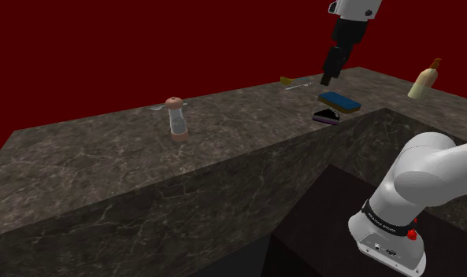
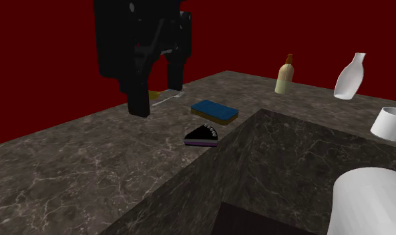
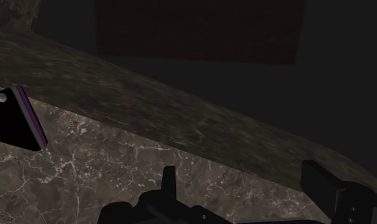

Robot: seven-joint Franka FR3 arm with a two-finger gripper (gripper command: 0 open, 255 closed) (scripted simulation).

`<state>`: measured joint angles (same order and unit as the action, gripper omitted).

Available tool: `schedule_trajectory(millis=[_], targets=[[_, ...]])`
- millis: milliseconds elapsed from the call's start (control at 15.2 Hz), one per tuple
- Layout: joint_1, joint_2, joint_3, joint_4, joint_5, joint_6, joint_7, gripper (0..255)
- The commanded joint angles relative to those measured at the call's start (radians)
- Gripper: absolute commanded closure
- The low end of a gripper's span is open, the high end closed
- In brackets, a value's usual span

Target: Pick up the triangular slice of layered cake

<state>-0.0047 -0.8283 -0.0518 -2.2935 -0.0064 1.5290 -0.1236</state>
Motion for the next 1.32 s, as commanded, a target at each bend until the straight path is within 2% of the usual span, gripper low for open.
schedule_trajectory(millis=[0,660,1254], targets=[[0.000,0.000,0.000,0.000,0.000,0.000,0.000,0],[-0.003,0.047,-0.231,-0.149,-0.166,0.182,-0.350,0],[0.020,0.246,-0.460,-0.152,-0.273,0.392,-0.664,0]])
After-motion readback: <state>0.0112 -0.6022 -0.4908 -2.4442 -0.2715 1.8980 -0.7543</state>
